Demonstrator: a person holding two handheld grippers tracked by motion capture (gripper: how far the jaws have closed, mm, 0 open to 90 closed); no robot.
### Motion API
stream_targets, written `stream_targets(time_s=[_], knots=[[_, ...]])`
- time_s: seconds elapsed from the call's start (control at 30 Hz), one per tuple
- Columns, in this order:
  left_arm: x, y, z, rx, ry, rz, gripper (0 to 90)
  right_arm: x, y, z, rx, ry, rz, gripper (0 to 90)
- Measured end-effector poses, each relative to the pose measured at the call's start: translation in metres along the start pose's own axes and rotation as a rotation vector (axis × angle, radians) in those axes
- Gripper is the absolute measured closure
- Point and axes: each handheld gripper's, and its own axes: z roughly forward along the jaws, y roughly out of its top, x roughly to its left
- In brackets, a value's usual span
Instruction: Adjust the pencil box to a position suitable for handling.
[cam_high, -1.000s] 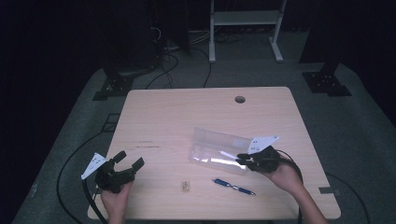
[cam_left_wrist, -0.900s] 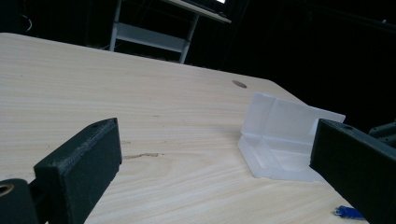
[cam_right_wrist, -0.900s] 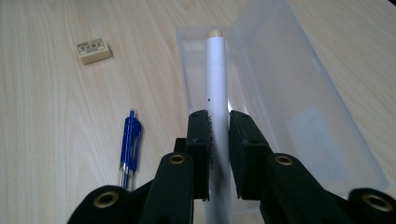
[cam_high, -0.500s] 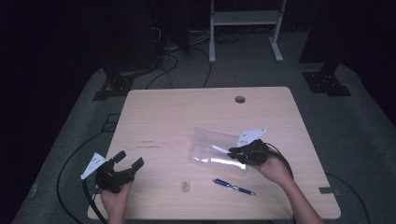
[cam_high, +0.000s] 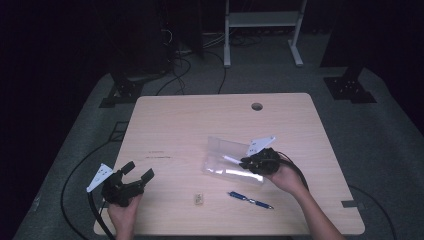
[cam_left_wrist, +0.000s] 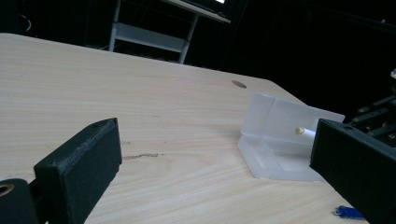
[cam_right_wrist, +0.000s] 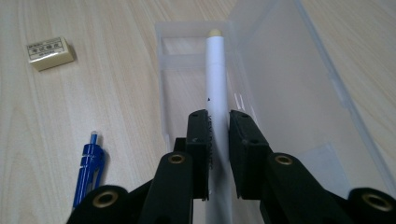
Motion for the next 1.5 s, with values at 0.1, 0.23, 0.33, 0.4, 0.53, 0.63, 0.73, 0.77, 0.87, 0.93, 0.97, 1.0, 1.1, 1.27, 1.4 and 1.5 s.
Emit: stream_targets(time_s=[0.1,0.23,0.33,0.4,0.53,0.63,0.73,0.77,0.87,0.93,0.97,1.0,1.1,1.27,1.4,1.5], knots=[[0.000,0.000,0.000,0.002,0.000,0.002,1.2,-0.001,0.000,0.005,0.011,0.003,0.001,78.1],[0.001,0.000,0.000,0.001,0.000,0.002,1.1,-0.004,0.000,0.011,0.023,0.008,0.004,78.1],[0.001,0.000,0.000,0.001,-0.001,0.002,1.1,-0.005,0.000,0.016,0.035,0.011,0.005,78.1],[0.001,0.000,0.000,0.000,-0.001,0.000,1.2,-0.006,0.000,0.019,0.039,0.015,0.006,78.1],[0.001,0.000,0.000,-0.001,-0.001,0.001,1.1,-0.007,-0.001,0.024,0.051,0.019,0.004,78.1],[0.001,0.000,0.000,0.000,-0.001,0.001,1.1,-0.008,-0.001,0.027,0.058,0.023,0.004,78.1],[0.000,0.000,0.000,-0.004,0.001,0.001,1.2,-0.009,-0.002,0.029,0.061,0.025,0.008,78.1],[0.001,0.000,0.000,-0.006,0.001,0.005,1.1,-0.009,-0.003,0.030,0.063,0.026,0.010,78.1],[0.001,0.000,-0.001,-0.007,0.002,0.004,1.1,-0.010,-0.003,0.032,0.069,0.026,0.014,78.1],[0.001,0.000,0.000,-0.004,-0.001,0.002,1.2,-0.011,-0.003,0.033,0.069,0.027,0.016,78.1],[0.001,0.000,0.000,-0.005,-0.001,0.001,1.2,-0.011,-0.003,0.034,0.070,0.028,0.020,78.1],[0.001,0.000,0.000,-0.004,-0.001,0.002,1.2,-0.011,-0.004,0.035,0.070,0.030,0.021,78.0],[0.000,0.000,0.000,-0.003,-0.001,0.002,1.1,-0.012,-0.005,0.038,0.074,0.038,0.034,78.0],[0.001,0.000,-0.001,-0.005,0.000,0.001,1.1,-0.014,-0.007,0.041,0.083,0.042,0.041,77.9],[0.001,0.000,-0.001,-0.005,0.001,0.003,1.2,-0.015,-0.008,0.043,0.086,0.043,0.043,77.9],[0.001,0.000,-0.001,-0.004,0.001,0.002,1.1,-0.015,-0.008,0.044,0.088,0.043,0.049,77.5]])
